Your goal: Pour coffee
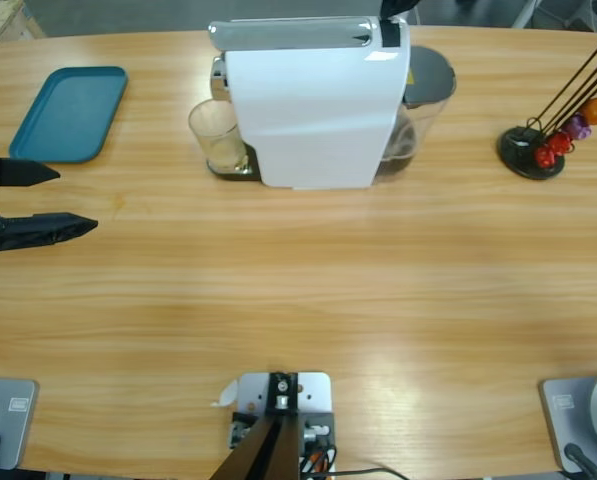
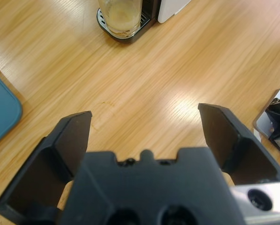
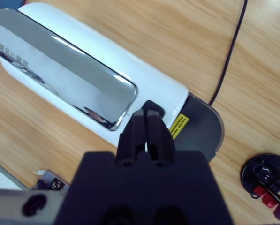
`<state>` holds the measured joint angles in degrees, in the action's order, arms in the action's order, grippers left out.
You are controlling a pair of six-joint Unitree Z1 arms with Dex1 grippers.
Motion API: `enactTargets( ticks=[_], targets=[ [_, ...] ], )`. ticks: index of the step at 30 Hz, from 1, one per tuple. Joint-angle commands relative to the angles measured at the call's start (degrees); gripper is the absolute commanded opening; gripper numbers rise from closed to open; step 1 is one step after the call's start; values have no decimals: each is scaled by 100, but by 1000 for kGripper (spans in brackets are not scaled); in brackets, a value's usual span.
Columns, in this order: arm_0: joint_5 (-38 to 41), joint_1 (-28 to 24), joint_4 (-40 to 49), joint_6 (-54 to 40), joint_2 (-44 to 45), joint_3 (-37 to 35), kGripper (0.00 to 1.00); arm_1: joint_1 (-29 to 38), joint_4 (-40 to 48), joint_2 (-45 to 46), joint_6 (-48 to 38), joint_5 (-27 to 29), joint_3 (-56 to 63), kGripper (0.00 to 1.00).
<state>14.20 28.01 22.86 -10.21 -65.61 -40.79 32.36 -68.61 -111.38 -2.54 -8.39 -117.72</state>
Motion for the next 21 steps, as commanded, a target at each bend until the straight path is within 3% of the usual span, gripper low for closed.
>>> enactTargets(
  ticks=[1, 2, 3, 4, 5, 9, 14, 21],
  targets=[
    [-66, 29, 61, 31, 110, 212, 1000, 121, -38, -54, 52, 232, 274, 0],
    [-66, 30, 61, 33, 110, 212, 1000, 121, 13, 57, 115, 383, 158, 0],
    [-66, 29, 62, 34, 113, 214, 1000, 132, 41, 190, 184, 582, -30, 347],
    [-63, 29, 61, 36, 118, 219, 1000, 141, 23, 313, 240, 745, -299, 939],
    [-59, 29, 61, 36, 118, 214, 1000, 144, -22, 459, 308, 826, -578, 1000],
    [-59, 32, 61, 34, 83, 122, 1000, 148, -109, 1210, 342, 406, -781, 1000],
    [-45, 30, 61, 36, -22, -142, 1000, 232, 282, 2263, 329, -314, 976, 1000],
    [-49, 41, -171, 20, -391, -423, 1000, 664, 3029, 3882, 345, -603, 5235, 1000]
  ],
)
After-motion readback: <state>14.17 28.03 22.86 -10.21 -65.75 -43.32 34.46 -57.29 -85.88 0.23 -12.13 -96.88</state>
